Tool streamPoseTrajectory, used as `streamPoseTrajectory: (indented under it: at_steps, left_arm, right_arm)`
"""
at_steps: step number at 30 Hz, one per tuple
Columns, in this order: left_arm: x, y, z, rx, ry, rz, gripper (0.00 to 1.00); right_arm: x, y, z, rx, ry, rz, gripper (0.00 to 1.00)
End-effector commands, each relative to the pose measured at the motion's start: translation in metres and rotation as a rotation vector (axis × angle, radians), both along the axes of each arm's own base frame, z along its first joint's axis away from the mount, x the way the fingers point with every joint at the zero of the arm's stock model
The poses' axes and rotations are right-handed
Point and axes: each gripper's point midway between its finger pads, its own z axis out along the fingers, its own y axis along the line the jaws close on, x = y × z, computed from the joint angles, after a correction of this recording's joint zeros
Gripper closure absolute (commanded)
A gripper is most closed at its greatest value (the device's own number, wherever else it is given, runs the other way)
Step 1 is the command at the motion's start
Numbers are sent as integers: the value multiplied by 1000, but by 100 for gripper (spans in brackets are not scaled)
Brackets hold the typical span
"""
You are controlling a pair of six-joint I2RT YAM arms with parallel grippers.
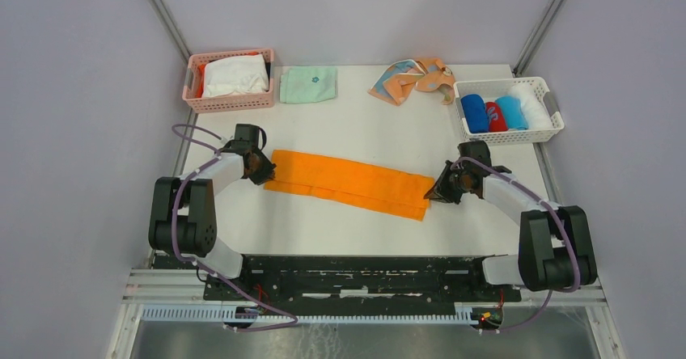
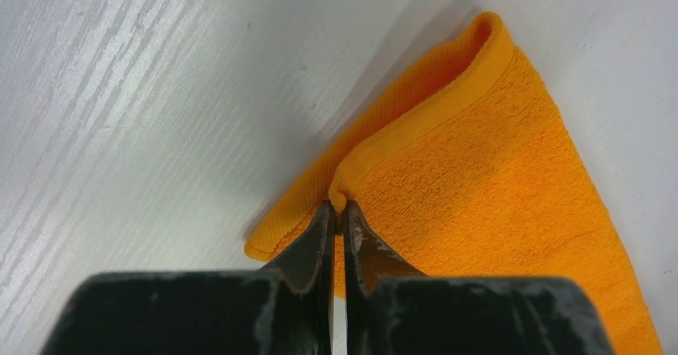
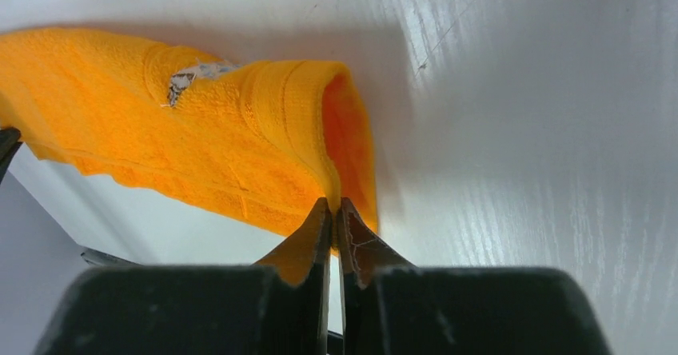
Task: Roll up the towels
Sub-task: Fold the towel at the center of the board.
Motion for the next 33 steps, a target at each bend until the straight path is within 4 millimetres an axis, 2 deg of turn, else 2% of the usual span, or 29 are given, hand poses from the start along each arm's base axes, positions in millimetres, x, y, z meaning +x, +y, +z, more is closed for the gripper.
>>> streamPoseTrajectory:
  at_steps: [1, 6, 9, 12, 16, 21, 26, 30, 33]
  left_arm:
    - [15, 6, 20, 37, -56, -29, 97]
    - [14, 12, 42, 72, -83, -33, 97]
    - [7, 17, 40, 100, -68, -29, 97]
    - [-2, 21, 26, 110, -20, -23, 97]
    - [-10, 25, 6, 109, 47, -13, 97]
    - [-13, 25, 0, 111, 71, -16, 97]
    - [-13, 28, 11, 127, 53, -13, 97]
    - [-11, 28, 34, 125, 5, -17, 97]
    - [-16, 29, 49, 128, -24, -17, 97]
  right_arm:
    - [10, 8, 28, 38, -62, 49, 95]
    - [2, 11, 62, 59, -94, 69, 99]
    - [-7, 14, 64, 85, -96, 72, 98]
    - [-15, 21, 51, 138, -82, 69, 96]
    - [-32, 29, 17, 202, -22, 59, 92]
    - [-42, 16, -15, 118, 27, 34, 90]
    - [-46, 10, -31, 82, 70, 19, 89]
    - [-51, 5, -41, 56, 115, -6, 90]
    - [-54, 0, -45, 26, 132, -24, 90]
